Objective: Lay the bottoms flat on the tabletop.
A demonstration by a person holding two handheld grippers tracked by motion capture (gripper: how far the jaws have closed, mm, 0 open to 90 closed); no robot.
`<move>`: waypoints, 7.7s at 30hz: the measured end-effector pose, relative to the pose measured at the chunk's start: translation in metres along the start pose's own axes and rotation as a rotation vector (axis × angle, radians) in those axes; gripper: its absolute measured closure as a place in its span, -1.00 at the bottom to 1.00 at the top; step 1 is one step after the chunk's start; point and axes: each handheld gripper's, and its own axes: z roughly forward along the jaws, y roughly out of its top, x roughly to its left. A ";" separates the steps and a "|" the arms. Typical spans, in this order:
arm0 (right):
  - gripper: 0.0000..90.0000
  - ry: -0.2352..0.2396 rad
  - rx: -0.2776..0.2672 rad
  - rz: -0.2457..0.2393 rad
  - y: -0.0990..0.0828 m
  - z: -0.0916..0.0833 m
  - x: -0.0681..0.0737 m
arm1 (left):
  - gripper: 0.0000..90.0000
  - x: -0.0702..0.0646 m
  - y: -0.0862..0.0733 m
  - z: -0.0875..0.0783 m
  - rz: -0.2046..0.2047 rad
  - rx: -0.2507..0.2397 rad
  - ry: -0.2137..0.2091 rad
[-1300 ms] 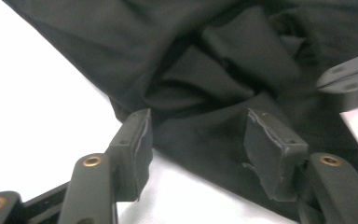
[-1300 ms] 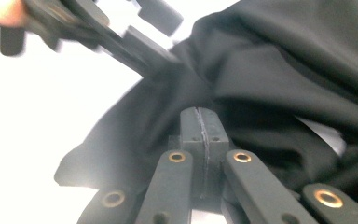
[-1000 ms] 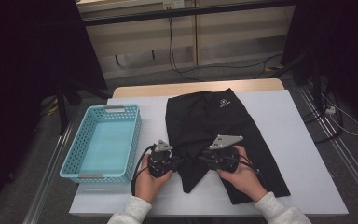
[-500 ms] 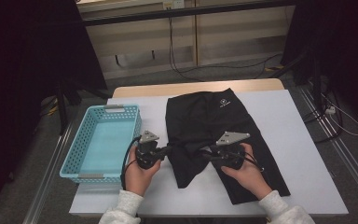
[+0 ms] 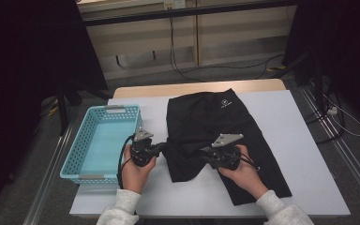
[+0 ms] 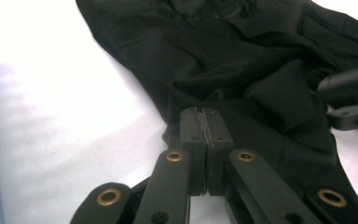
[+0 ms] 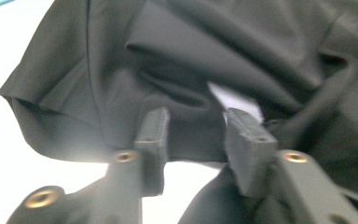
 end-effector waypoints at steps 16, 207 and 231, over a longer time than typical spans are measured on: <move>0.97 0.084 -0.020 -0.023 0.011 -0.029 0.014 | 0.97 -0.001 0.002 -0.004 0.014 -0.024 0.006; 0.97 0.010 -0.001 0.019 -0.006 -0.029 0.010 | 0.94 -0.047 -0.028 -0.028 0.066 0.171 -0.331; 0.31 -0.035 0.006 -0.036 -0.008 -0.027 0.016 | 0.32 -0.052 -0.019 -0.032 0.070 0.111 -0.310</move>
